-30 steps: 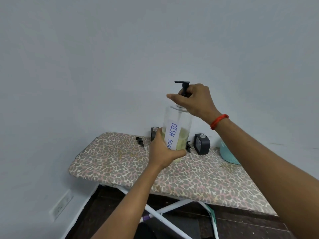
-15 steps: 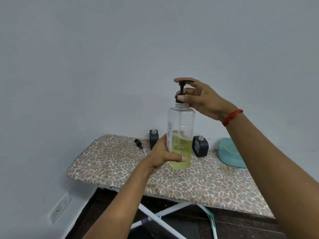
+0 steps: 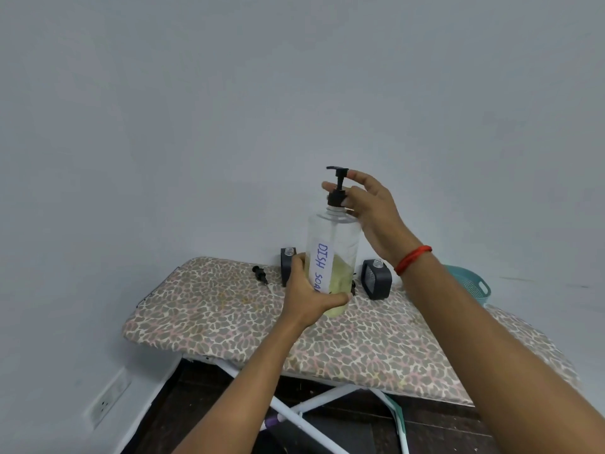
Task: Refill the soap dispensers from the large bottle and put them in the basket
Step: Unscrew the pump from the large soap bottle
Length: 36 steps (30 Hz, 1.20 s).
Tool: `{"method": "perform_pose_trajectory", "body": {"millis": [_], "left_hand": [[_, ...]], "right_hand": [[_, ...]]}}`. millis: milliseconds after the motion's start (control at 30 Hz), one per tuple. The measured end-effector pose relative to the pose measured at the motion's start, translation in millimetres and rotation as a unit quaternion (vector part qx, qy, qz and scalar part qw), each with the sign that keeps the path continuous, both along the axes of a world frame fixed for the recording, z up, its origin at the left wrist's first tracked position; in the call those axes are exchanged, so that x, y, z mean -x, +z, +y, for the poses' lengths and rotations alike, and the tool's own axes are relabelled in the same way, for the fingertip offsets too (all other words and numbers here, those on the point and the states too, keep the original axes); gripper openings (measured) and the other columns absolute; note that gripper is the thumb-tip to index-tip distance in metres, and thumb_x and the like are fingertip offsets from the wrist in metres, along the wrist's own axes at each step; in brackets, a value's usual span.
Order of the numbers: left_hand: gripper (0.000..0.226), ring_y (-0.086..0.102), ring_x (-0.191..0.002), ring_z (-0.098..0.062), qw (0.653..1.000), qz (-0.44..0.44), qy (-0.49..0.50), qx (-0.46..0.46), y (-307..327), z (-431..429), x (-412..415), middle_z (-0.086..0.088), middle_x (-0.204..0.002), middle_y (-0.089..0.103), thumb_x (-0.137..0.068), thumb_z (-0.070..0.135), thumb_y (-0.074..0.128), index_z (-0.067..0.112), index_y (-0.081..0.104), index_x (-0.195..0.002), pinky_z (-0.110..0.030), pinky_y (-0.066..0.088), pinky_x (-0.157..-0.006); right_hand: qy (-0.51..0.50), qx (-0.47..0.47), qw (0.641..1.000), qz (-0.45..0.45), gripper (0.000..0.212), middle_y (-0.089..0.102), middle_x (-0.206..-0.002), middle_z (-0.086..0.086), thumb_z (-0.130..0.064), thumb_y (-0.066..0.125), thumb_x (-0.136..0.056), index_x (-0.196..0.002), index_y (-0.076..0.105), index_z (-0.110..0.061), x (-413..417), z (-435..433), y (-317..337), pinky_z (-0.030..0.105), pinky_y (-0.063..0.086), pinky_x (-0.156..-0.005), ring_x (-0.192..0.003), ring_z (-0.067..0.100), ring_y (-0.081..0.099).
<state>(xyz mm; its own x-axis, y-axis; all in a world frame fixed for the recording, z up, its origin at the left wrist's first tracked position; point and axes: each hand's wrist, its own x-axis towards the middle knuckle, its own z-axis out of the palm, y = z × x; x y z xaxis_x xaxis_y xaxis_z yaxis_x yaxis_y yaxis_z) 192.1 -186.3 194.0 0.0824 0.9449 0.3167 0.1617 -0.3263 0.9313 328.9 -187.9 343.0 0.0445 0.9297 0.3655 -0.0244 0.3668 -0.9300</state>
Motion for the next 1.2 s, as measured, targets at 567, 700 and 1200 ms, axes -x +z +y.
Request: {"method": "perform_pose_trajectory", "body": {"millis": [567,700,1200], "left_hand": [[0.086,0.063,-0.092,-0.007,0.998,0.029,0.057,-0.013,-23.3,1.1,-4.9,0.009,-0.107,0.061,-0.054,0.019,0.099,0.025,0.044,-0.121,-0.012,0.05,-0.064],[0.086,0.063,-0.09,-0.011,0.996,0.047,0.081,0.0,-28.5,1.2,-4.2,0.007,-0.106,0.061,-0.05,0.025,0.096,0.027,0.043,-0.117,-0.025,0.052,-0.066],[0.084,0.064,-0.086,-0.01,0.992,0.063,0.086,0.067,-64.5,6.7,-1.5,0.009,-0.102,0.064,-0.051,0.017,0.098,0.026,0.045,-0.115,-0.023,0.045,-0.062]], "right_hand": [[-0.126,0.036,0.985,-0.11,0.045,0.071,-0.117,-0.003,-0.035,0.081,-0.083,-0.12,0.061,-0.02,-2.7,9.0,-34.0,0.027,0.051,-0.086,-0.106,0.012,0.068],[-0.153,0.023,0.976,-0.155,0.038,0.077,-0.095,-0.007,-0.044,0.09,-0.071,-0.092,0.075,-0.016,-2.2,9.6,-44.0,0.028,0.057,-0.081,-0.086,0.01,0.072],[-0.159,0.042,0.979,-0.123,0.033,0.078,-0.091,0.003,-0.025,0.091,-0.071,-0.1,0.078,-0.019,7.5,8.1,-82.1,0.034,0.06,-0.089,-0.092,0.02,0.074]]}}
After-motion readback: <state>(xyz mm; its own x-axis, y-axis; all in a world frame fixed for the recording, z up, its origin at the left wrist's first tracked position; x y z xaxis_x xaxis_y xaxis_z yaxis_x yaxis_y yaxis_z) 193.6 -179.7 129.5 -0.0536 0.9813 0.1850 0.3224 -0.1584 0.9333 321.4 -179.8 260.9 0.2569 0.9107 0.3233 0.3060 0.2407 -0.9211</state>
